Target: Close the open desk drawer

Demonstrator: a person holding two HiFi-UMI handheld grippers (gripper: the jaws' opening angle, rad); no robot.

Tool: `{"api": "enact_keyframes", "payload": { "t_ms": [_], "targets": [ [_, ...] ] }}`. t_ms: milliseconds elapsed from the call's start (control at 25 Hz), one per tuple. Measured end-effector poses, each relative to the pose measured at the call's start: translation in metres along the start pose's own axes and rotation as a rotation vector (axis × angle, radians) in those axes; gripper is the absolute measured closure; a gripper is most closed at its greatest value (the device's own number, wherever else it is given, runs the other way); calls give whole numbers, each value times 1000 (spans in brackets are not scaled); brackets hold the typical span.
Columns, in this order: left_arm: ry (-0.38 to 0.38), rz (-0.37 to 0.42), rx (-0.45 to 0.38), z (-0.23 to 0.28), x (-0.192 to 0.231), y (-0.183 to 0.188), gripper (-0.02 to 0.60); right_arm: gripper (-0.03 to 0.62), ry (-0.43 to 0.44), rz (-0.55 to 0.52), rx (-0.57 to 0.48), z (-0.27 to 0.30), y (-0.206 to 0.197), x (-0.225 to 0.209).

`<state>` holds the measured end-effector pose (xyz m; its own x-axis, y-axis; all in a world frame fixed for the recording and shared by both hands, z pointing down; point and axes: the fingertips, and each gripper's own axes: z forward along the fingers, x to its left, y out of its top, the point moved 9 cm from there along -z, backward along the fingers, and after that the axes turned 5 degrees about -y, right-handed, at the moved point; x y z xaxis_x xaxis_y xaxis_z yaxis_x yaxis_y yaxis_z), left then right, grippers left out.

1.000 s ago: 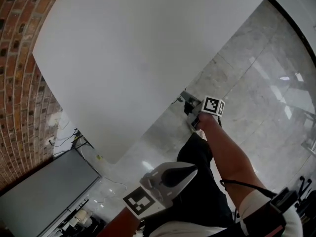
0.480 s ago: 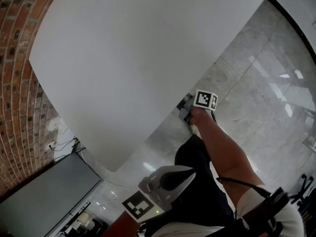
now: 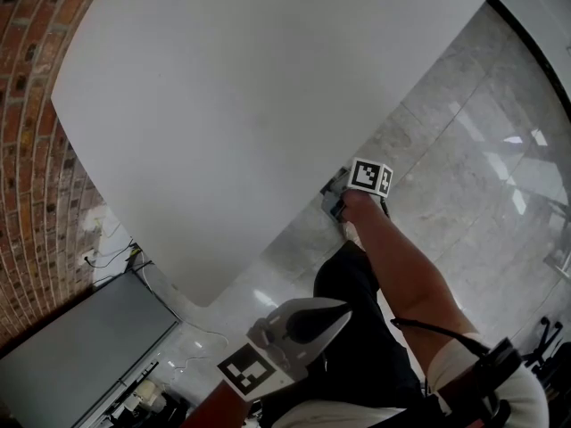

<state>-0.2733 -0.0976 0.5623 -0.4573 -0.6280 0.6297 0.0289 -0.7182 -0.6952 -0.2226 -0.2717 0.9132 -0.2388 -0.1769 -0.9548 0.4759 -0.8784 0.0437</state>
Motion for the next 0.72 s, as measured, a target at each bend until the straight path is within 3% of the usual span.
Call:
{"api": "enact_keyframes", "payload": {
  "t_ms": [160,360,600,720],
  "targets": [
    [2,-7,-16,-2,0,-1,580,572,-40,-25,-1,2,1,4],
    [-3,6,-17,-6,-9,3,580,534,-161,-93,17,-4,5,14],
    [24,25,-50,-14,-28,13,580,497,-262,-198,42,-50,9,20],
    [35,26,-63,-24,-45,21,580,499,-313,-312,85,-77,5,39]
  ]
}}
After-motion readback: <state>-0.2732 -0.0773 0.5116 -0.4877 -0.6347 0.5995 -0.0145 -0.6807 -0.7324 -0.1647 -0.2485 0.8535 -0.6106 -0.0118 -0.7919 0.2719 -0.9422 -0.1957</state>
